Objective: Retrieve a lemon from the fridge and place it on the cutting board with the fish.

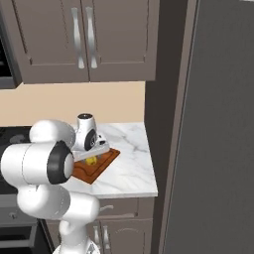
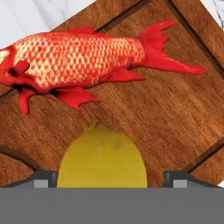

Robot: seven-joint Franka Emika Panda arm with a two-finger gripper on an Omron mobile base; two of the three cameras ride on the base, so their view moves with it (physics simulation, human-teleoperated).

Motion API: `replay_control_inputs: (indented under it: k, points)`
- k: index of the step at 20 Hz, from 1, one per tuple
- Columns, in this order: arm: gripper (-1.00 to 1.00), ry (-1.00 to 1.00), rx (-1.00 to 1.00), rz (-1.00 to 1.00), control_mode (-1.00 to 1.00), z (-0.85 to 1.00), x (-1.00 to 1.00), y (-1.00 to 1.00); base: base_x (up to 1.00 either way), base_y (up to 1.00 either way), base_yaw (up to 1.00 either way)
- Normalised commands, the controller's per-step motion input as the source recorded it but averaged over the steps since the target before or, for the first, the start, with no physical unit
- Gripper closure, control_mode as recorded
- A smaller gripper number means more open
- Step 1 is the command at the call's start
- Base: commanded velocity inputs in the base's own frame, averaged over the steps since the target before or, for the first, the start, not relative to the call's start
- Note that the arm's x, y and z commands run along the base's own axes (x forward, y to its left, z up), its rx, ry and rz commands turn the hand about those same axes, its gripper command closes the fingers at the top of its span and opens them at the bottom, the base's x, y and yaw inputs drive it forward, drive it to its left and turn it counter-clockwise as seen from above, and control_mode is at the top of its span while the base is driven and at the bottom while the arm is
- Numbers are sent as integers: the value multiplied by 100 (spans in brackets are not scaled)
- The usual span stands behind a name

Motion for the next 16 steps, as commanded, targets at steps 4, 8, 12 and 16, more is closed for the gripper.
replay_control_inputs:
  k: [4, 8, 12, 16]
  points:
    - [-100, 0, 0, -3, -100, 25, -33, 0, 0, 0, 0]
    - [-100, 0, 0, -3, -100, 35, -44, 0, 0, 0, 0]
    - [-100, 0, 0, -4, -100, 44, -48, 0, 0, 0, 0]
    - [-100, 0, 0, -10, -100, 19, -55, -9, 0, 0, 0]
